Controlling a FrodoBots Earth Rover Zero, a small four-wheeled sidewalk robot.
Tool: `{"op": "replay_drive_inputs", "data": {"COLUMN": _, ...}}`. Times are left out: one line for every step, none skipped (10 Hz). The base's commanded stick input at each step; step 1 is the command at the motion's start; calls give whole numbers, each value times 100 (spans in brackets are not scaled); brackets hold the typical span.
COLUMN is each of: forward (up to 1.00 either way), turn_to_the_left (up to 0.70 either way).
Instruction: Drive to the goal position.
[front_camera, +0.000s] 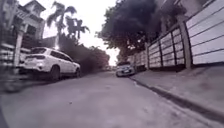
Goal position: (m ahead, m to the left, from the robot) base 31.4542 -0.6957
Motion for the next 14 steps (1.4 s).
{"op": "replay_drive_inputs", "data": {"forward": 70, "turn_to_the_left": -35}}
{"op": "replay_drive_inputs", "data": {"forward": 70, "turn_to_the_left": -28}}
{"op": "replay_drive_inputs", "data": {"forward": 70, "turn_to_the_left": 0}}
{"op": "replay_drive_inputs", "data": {"forward": 70, "turn_to_the_left": 0}}
{"op": "replay_drive_inputs", "data": {"forward": 70, "turn_to_the_left": 0}}
{"op": "replay_drive_inputs", "data": {"forward": 70, "turn_to_the_left": 0}}
{"op": "replay_drive_inputs", "data": {"forward": 70, "turn_to_the_left": 0}}
{"op": "replay_drive_inputs", "data": {"forward": 70, "turn_to_the_left": 0}}
{"op": "replay_drive_inputs", "data": {"forward": 70, "turn_to_the_left": 0}}
{"op": "replay_drive_inputs", "data": {"forward": 70, "turn_to_the_left": 0}}
{"op": "replay_drive_inputs", "data": {"forward": 70, "turn_to_the_left": 0}}
{"op": "replay_drive_inputs", "data": {"forward": 70, "turn_to_the_left": 0}}
{"op": "replay_drive_inputs", "data": {"forward": 70, "turn_to_the_left": -4}}
{"op": "replay_drive_inputs", "data": {"forward": 70, "turn_to_the_left": -24}}
